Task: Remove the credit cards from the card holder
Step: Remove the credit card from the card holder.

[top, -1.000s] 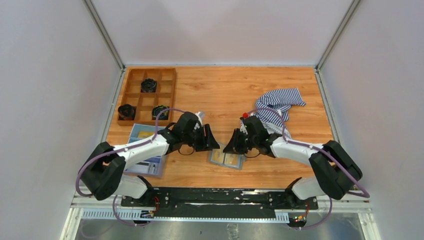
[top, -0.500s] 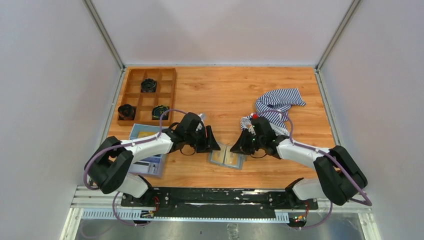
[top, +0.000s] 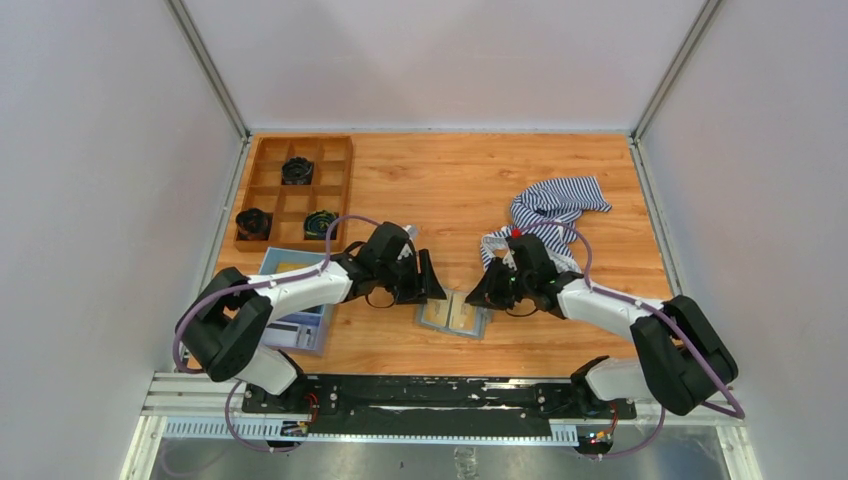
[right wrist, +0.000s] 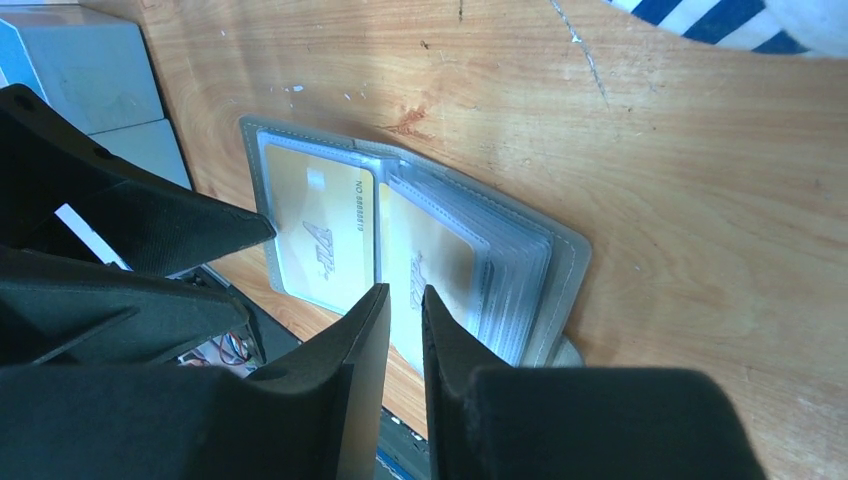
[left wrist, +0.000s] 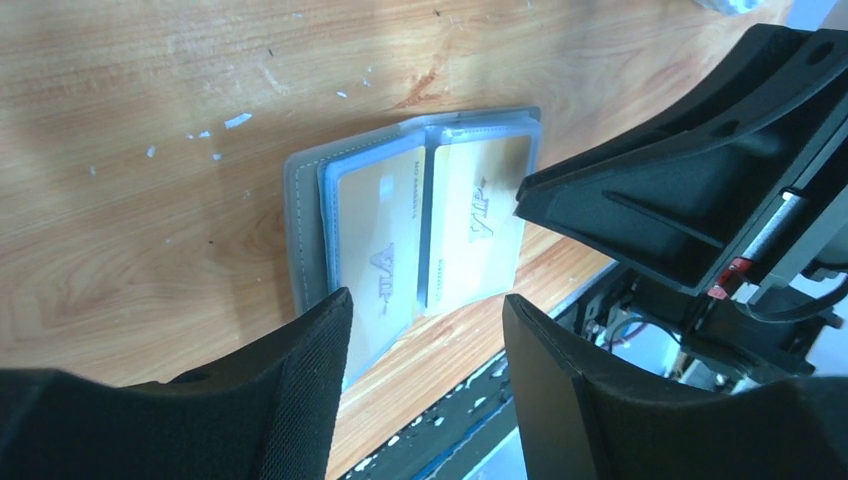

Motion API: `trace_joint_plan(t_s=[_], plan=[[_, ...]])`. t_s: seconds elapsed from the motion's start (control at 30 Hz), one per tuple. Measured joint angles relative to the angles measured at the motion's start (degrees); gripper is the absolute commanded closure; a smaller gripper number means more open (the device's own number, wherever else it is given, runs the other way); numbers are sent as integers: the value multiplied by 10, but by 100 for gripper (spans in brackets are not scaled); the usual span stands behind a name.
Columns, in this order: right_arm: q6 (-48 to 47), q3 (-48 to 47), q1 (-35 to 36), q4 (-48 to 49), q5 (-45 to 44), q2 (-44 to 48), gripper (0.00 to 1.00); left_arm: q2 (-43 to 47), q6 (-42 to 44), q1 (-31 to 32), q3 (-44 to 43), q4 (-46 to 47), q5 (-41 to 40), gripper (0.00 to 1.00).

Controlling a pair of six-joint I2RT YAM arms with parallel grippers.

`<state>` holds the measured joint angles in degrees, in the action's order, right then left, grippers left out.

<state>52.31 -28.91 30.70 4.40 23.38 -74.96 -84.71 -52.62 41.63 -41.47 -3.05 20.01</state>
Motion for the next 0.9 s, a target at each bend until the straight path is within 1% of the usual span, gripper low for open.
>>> trace_joint_plan(t_s=[0.17,0.3,0.9], plan=[[-4,0,-2,-1,0,3,77,0,23,11,-44,-71,-61,38],[-7,1,-2,-1,0,3,77,0,32,13,-54,-89,-82,39],[-9,10,-5,-3,0,12,77,-26,27,36,-46,-73,-71,42]])
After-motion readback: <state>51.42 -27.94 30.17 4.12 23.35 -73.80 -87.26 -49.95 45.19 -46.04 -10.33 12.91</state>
